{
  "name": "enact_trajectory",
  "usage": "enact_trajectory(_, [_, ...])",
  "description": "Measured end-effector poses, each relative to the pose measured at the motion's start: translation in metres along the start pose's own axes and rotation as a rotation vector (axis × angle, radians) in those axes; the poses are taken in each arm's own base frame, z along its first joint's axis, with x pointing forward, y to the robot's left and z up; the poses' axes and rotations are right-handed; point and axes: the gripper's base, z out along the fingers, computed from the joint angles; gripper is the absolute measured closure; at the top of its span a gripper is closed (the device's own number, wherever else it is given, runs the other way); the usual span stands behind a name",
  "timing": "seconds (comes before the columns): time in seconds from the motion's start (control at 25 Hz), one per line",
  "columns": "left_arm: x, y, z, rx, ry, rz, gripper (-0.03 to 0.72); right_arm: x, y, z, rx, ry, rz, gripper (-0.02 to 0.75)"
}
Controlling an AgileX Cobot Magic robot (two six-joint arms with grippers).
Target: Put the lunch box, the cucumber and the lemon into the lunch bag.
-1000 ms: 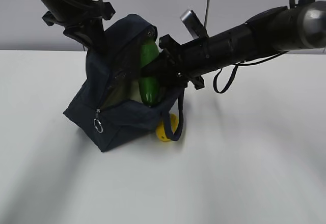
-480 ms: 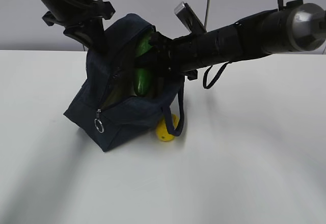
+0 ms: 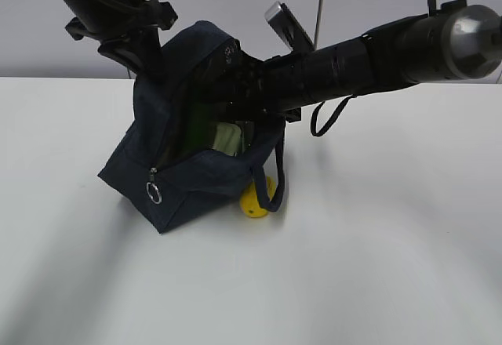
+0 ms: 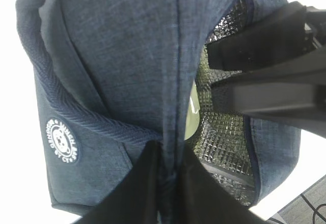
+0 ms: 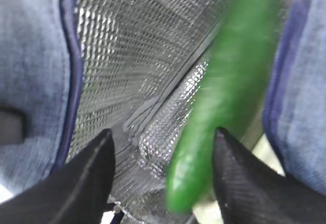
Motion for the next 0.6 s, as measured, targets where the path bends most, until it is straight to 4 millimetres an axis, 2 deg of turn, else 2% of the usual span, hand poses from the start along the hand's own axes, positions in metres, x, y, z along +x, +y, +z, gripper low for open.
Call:
enact_trajectory(0.12, [0.0, 0.0, 0.0, 0.0, 0.0, 0.0, 0.668, -0.001, 0.002, -0.001, -0.022, 0.012, -0.01, 0.276])
enact_trajectory(0.24, [0.0, 0.0, 0.0, 0.0, 0.0, 0.0, 0.668, -0.011, 0.008, -0.009, -0.068, 0.024, -0.046, 0.279])
enact_trajectory(0.4, [0.0, 0.005, -0.001, -0.027, 0.002, 0.002, 0.668, -0.029, 0.009, -0.032, -0.119, 0.035, -0.099, 0.294])
enact_trajectory(0.6, [0.0, 0.017, -0.004, -0.062, 0.0, -0.009, 0.668, -0.045, 0.001, -0.071, -0.03, 0.033, -0.152, 0.295])
